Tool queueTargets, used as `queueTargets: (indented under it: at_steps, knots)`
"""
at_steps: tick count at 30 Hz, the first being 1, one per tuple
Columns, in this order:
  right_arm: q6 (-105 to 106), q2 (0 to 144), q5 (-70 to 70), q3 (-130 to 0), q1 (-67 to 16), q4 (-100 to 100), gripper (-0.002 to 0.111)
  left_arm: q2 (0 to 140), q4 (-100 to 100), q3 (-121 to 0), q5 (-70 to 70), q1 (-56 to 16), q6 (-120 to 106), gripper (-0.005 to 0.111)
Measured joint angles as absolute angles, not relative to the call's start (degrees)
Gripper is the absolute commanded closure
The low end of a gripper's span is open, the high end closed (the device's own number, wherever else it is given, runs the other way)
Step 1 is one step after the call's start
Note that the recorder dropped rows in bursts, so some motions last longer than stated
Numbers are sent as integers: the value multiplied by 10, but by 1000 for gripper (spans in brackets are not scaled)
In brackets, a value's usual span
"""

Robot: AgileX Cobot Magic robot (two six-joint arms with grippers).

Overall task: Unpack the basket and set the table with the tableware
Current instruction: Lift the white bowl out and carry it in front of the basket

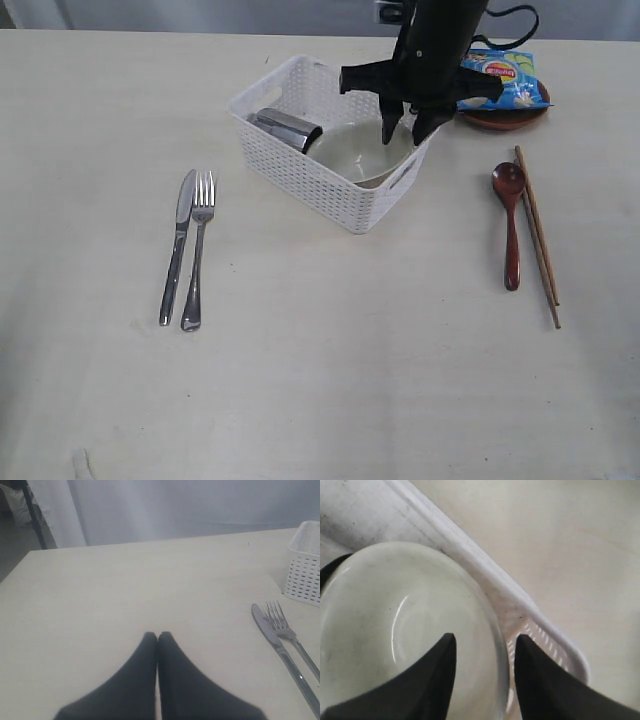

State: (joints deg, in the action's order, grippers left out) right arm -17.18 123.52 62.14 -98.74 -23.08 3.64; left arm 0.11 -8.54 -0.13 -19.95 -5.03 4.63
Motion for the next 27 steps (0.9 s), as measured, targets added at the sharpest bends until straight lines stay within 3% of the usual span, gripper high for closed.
queueTargets:
  at_steps: [2, 6, 19, 27]
  knots:
    - [-172, 1245, 619, -987, -231, 36, 78, 1, -85, -1, -200, -50, 46, 107]
    - [-157, 1250, 611, -986, -231, 34, 108, 1, -85, -1, -200, -50, 46, 107]
    - [-92, 1126, 564, -984, -227, -38, 109, 1, -85, -1, -200, -50, 46, 107]
    - [21, 1054, 599, -983, -202, 143, 109, 1, -85, -1, -200, -50, 46, 107]
